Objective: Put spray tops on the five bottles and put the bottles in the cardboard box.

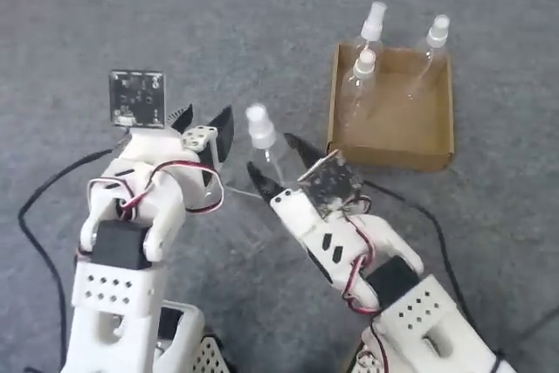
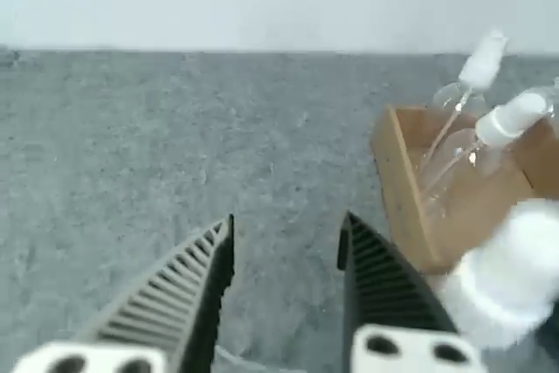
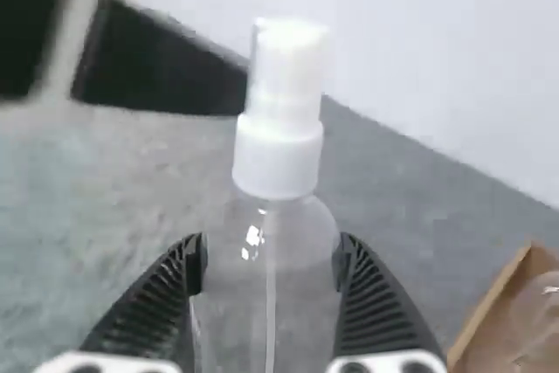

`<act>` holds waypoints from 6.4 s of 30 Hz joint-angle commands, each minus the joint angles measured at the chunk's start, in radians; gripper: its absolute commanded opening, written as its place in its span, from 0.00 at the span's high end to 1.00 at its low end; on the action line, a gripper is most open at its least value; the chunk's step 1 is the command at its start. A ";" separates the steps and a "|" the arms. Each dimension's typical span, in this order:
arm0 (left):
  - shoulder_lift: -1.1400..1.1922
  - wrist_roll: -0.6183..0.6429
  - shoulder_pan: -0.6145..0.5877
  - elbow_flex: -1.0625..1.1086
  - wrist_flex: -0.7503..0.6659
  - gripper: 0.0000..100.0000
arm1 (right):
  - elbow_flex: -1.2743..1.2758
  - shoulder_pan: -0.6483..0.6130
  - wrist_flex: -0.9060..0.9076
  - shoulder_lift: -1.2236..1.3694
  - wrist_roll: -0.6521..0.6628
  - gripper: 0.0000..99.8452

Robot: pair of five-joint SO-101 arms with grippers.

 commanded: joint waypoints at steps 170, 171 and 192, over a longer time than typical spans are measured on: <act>-0.362 -0.075 0.160 0.420 -0.127 0.71 | -0.600 0.748 -0.489 1.201 -0.041 0.78; -0.362 -0.075 0.160 0.420 -0.127 0.71 | -0.600 0.745 -0.489 1.201 -0.041 0.78; -0.362 -0.077 0.160 0.420 -0.127 0.71 | -0.601 0.742 -0.489 1.201 0.006 0.77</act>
